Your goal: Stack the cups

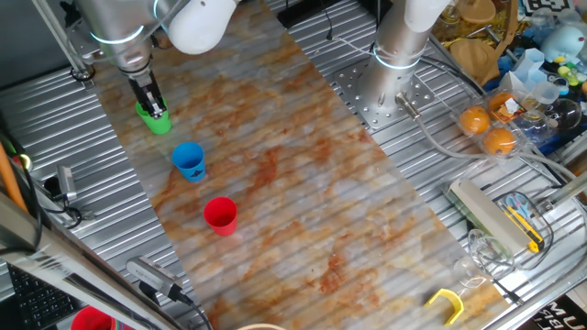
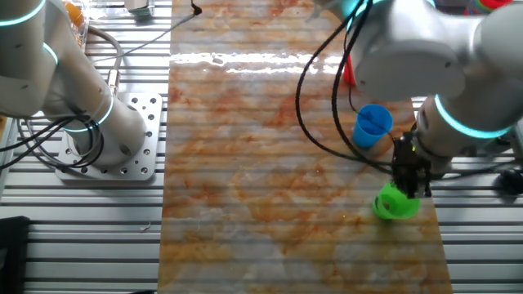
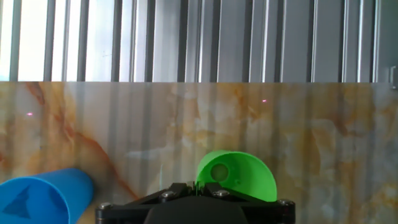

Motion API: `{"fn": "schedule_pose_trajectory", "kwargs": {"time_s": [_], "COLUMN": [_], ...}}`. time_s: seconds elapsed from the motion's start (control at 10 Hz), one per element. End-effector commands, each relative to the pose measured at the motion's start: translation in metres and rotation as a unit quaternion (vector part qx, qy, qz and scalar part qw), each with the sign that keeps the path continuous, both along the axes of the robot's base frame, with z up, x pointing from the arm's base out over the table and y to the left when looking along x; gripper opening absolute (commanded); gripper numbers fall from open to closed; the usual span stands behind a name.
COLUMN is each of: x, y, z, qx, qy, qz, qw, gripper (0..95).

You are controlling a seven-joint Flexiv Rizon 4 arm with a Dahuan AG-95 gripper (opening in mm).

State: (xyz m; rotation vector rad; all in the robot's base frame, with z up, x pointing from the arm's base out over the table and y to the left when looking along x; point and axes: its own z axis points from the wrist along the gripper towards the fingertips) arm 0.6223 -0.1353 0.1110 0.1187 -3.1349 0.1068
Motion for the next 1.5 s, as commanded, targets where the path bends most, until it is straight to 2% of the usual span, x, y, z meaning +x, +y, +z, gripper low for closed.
{"fn": "schedule_pose_trajectory", "kwargs": {"time_s": [0.1,0.3,0.4,0.8,1.1,1.3,1.4,1.5], "x": [-0.005,-0.012,-0.02,-0.02,-0.02,-0.02,-0.02,-0.02], "y": [0.013,0.031,0.033,0.034,0.034,0.034,0.034,0.034], "z": [0.029,0.057,0.061,0.061,0.061,0.061,0.061,0.061], "qx": [-0.012,-0.014,-0.016,-0.024,-0.024,-0.023,-0.016,-0.016], "qy": [0.003,0.005,-0.01,-0.01,0.001,-0.022,-0.029,-0.029], "qz": [0.003,-0.003,0.013,0.011,0.013,0.019,0.025,0.027], "qw": [0.9999,0.9999,0.9997,0.9996,0.9996,0.9993,0.9991,0.9991], "gripper": [0.0,0.0,0.0,0.0,0.0,0.0,0.0,0.0]}}
